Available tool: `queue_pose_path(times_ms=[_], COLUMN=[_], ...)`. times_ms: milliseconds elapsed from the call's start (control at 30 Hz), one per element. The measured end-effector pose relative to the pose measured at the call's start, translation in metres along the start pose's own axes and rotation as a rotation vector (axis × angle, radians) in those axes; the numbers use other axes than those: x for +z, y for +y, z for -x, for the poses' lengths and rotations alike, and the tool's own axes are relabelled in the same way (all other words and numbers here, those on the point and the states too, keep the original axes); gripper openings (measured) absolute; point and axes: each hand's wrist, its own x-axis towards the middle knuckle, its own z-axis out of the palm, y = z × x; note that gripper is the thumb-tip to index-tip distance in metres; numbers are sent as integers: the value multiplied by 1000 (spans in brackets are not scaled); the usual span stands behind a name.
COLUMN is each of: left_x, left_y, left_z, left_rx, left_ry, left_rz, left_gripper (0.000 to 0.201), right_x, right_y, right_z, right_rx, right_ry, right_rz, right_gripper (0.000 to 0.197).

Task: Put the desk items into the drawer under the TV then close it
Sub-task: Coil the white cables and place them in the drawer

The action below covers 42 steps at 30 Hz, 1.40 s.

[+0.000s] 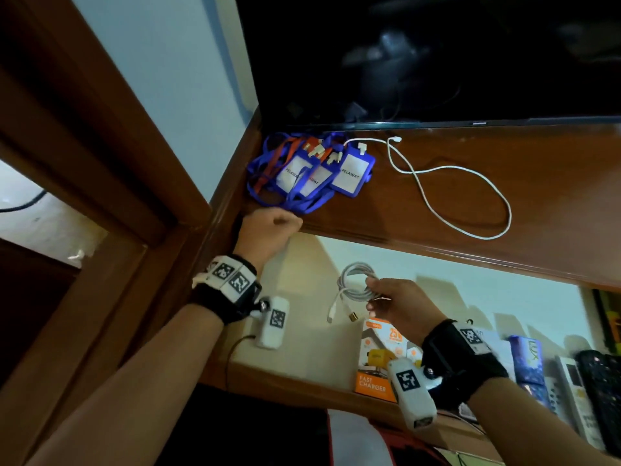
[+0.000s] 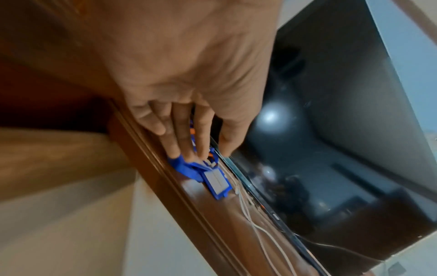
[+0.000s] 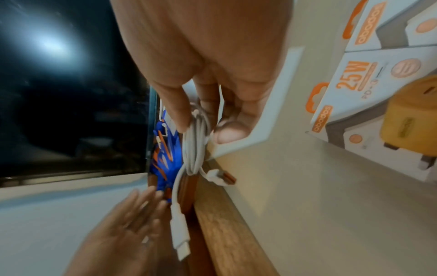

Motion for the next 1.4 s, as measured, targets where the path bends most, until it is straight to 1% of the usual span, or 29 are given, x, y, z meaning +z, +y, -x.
queue_pose_path(times_ms=[67,100,133,200,267,300,333,433,533,667,733,833,967,1067,1167,1233,1267,1367,1400], left_x=[-9,-11,-11,-10,-7,-4,0,11,15,10,8,6,7,10,11,12,13,13,14], left_y=[-9,-16,-22,-35,-47,-51,-55,-61,-65,-62,-61,-61,-60,-58,-59,-59,-59,-59,-59], left_z=[-29,-45,-58,-81,-97,-102,-104,-102,-101,-106,-108,-110,-110,-108,-107,-107,-107,-107,-107], left_rx=[84,110,120,108,96,100,116,172,172,152,157,162,147,148,160,165,162,152,150], left_ry=[89,93,64,-58,-196,-243,-268,-235,-226,-318,-364,-405,-408,-390,-369,-360,-356,-349,-347], left_rz=[-143,-204,-268,-427,-579,-623,-656,-746,-760,-765,-763,-751,-730,-725,-723,-728,-734,-746,-744], left_gripper=[18,26,36,54,65,67,67,64,64,70,72,76,77,78,80,81,81,81,81], right_x=[6,9,13,22,35,42,49,72,98,133,147,156,154,142,123,111,104,80,72], right_y=[3,4,5,9,13,16,19,32,47,68,77,87,83,71,47,24,10,-38,-55], right_z=[-7,-10,-14,-23,-32,-37,-42,-57,-76,-93,-98,-105,-109,-108,-102,-91,-84,-65,-60], right_rx=[-7,-12,-17,-23,-24,-32,-36,28,107,159,168,189,170,163,105,39,-19,-286,-388], right_ry=[0,5,14,21,23,20,15,-57,-172,-304,-329,-331,-333,-298,-226,-157,-110,71,154], right_rz=[84,147,213,341,459,528,601,672,812,1022,1108,1098,1198,1097,991,876,820,676,625], right_gripper=[15,17,20,25,10,6,10,20,25,25,25,25,31,23,13,14,14,11,12])
